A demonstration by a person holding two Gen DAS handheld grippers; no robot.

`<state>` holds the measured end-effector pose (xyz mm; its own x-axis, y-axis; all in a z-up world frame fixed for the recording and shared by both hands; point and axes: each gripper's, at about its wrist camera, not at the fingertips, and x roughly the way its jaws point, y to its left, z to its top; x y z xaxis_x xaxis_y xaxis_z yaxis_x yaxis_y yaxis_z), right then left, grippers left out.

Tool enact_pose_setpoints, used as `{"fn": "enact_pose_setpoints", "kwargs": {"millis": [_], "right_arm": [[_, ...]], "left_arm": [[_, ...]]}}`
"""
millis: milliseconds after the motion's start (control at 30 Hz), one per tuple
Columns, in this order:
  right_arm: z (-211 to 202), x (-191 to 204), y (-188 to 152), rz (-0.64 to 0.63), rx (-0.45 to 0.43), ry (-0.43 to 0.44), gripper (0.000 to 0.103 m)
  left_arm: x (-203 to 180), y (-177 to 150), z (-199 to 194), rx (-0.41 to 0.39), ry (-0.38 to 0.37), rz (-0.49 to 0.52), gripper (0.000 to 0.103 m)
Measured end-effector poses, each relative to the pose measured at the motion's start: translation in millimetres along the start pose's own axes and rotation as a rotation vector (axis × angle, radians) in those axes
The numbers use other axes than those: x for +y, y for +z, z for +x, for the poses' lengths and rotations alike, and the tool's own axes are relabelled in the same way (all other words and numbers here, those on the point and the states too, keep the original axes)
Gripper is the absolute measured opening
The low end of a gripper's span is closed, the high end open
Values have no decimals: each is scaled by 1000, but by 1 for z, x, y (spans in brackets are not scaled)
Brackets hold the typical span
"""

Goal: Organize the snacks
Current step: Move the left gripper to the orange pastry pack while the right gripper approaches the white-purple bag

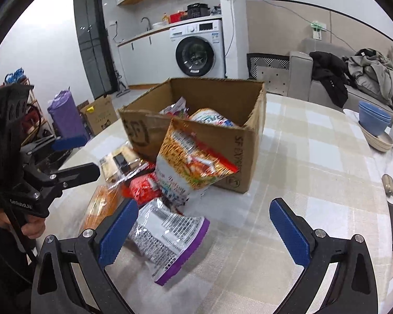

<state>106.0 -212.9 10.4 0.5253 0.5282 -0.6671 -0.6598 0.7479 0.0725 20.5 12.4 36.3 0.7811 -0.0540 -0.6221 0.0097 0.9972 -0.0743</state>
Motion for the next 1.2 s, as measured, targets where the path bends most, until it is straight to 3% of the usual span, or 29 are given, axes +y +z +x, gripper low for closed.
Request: {"fn": "enact_pose_setpoints", "kwargs": {"millis": [467, 900, 1200], "right_arm": [[21, 22, -19, -58, 88, 55, 102], [51, 14, -19, 116, 164, 79, 102], [69, 27, -17, 108, 204, 46, 102]], "left_arm": [[-3, -13, 1, 50, 9, 20, 102], [13, -22, 14, 100, 25, 20, 102], [12, -27, 23, 156, 4, 57, 102]]}}
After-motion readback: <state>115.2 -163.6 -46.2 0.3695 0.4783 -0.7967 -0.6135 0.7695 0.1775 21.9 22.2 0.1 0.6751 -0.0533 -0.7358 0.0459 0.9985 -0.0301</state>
